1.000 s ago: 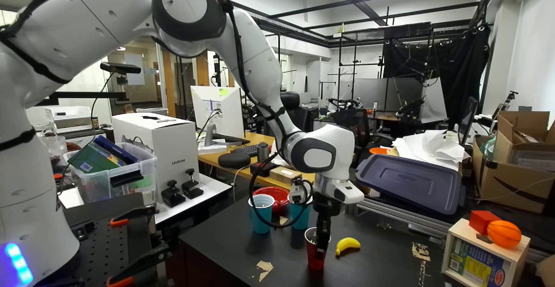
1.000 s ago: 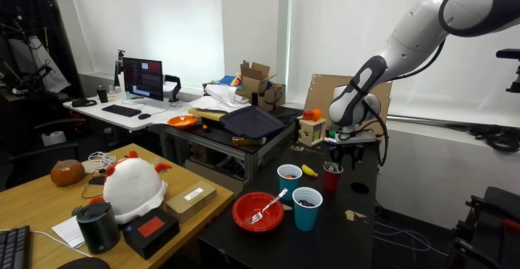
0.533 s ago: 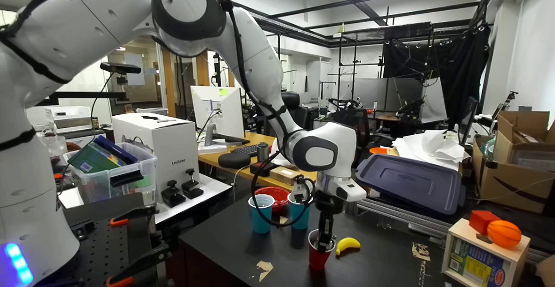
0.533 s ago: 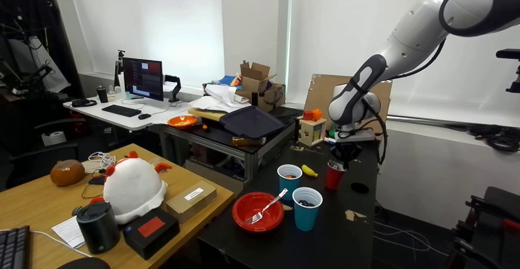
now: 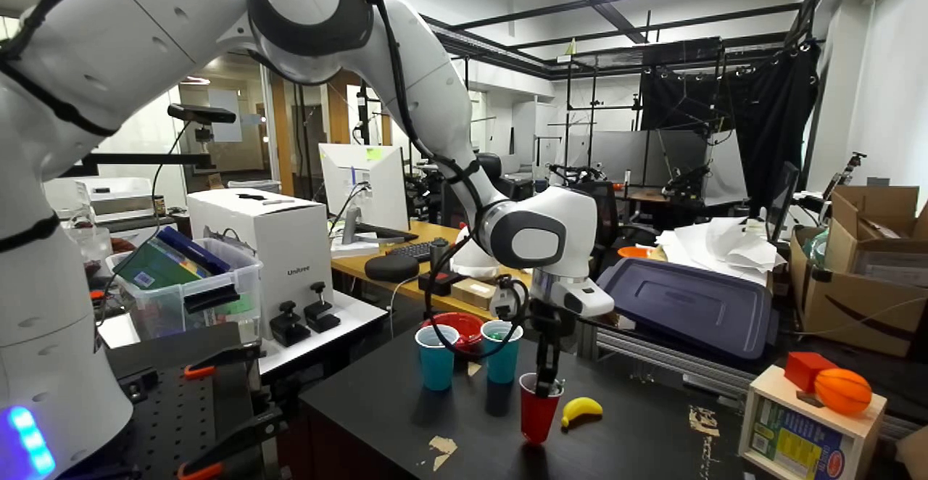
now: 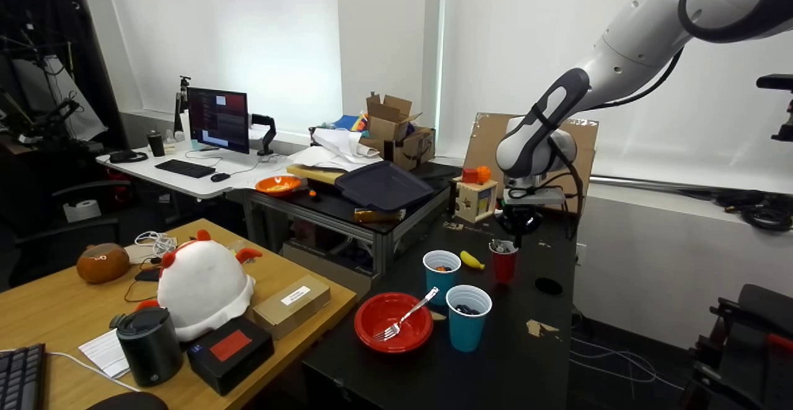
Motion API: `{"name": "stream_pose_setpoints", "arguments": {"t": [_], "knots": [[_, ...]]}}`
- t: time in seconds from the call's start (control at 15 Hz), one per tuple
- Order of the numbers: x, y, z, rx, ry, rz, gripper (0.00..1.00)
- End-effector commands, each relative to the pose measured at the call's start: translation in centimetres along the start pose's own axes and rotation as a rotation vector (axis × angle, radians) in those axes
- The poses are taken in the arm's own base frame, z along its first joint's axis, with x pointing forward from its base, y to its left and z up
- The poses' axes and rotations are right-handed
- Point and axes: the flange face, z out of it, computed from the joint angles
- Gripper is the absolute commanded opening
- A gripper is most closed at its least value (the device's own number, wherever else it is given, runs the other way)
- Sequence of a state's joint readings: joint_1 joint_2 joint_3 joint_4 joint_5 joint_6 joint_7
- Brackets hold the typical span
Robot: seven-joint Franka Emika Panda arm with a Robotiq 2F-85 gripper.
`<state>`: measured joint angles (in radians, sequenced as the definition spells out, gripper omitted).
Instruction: Pour the things in the red cup into the red bowl
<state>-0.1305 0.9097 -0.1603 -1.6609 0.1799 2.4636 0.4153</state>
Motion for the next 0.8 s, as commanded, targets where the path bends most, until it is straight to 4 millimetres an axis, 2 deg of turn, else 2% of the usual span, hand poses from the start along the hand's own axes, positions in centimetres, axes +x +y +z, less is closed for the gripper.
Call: {"name": "stream_pose_setpoints", "arguments": {"t": [0.0,0.33,0.73], "knots": [[-0.6,-0.2,-2.2,0.036,-0.002,-0.018,0.01],[-2.0,-0.8,-4.7,0.006,0.007,-0.054,0.01],[-6.4,-1.8,-9.9,-0.133,-0.049,-0.164,0.01]]}}
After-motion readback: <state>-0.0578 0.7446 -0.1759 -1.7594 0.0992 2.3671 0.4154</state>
